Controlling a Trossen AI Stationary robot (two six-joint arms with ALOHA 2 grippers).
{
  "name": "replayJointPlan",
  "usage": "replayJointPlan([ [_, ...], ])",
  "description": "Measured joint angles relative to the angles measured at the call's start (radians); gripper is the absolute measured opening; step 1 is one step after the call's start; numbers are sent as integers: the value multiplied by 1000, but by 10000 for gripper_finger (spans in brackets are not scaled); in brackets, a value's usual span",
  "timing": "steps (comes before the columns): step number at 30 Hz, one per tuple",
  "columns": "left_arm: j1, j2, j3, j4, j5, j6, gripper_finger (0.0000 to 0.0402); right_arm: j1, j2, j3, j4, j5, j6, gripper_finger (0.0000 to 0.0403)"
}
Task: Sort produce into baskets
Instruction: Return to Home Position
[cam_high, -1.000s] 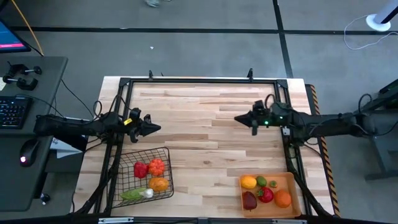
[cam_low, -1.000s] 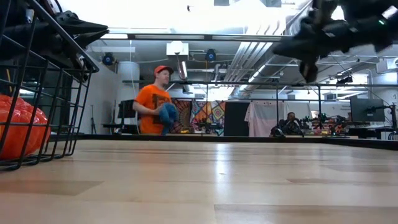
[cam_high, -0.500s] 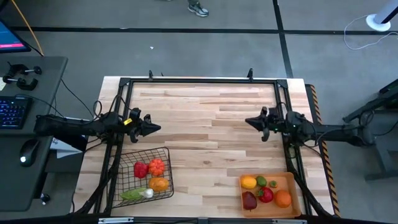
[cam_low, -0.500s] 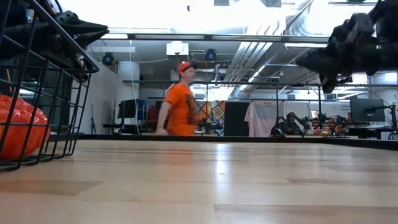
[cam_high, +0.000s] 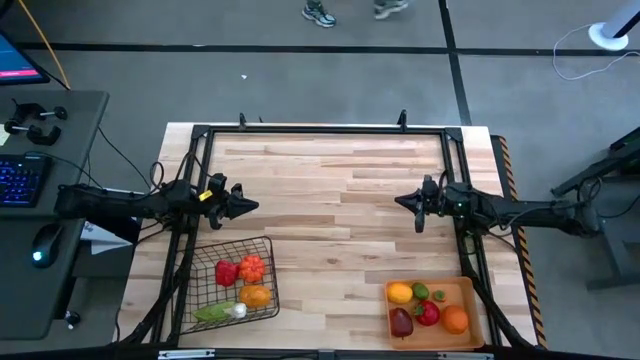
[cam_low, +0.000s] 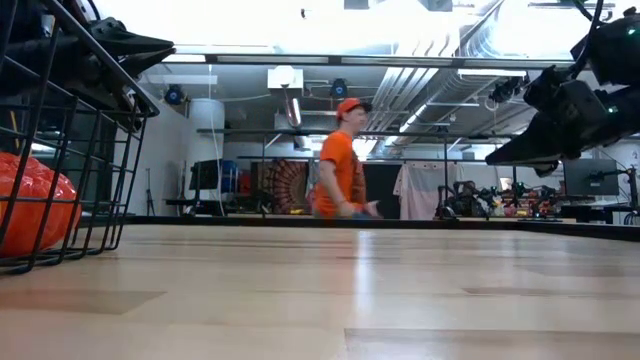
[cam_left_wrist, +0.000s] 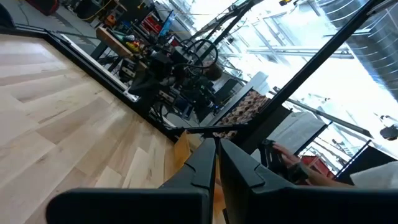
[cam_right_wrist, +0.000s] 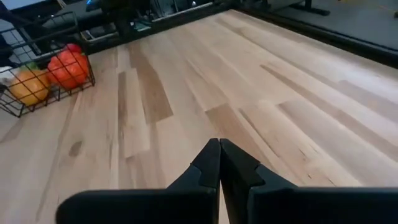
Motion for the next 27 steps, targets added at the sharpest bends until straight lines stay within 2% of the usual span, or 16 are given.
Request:
replayJointPlan([
  [4, -11, -57, 0, -56, -1, 0, 9, 49, -84, 1, 2, -12, 0, 0],
  [8, -9, -196, 1, -146, 2, 0, 9, 55, -184, 1, -5, -26, 0, 0],
  [15, 62, -411, 0, -253, 1, 0, 9, 44, -339, 1, 3, -28, -1, 0],
  [27, 67, -407, 1, -221, -1, 0, 9, 34, -326, 0, 10, -22, -1, 0],
])
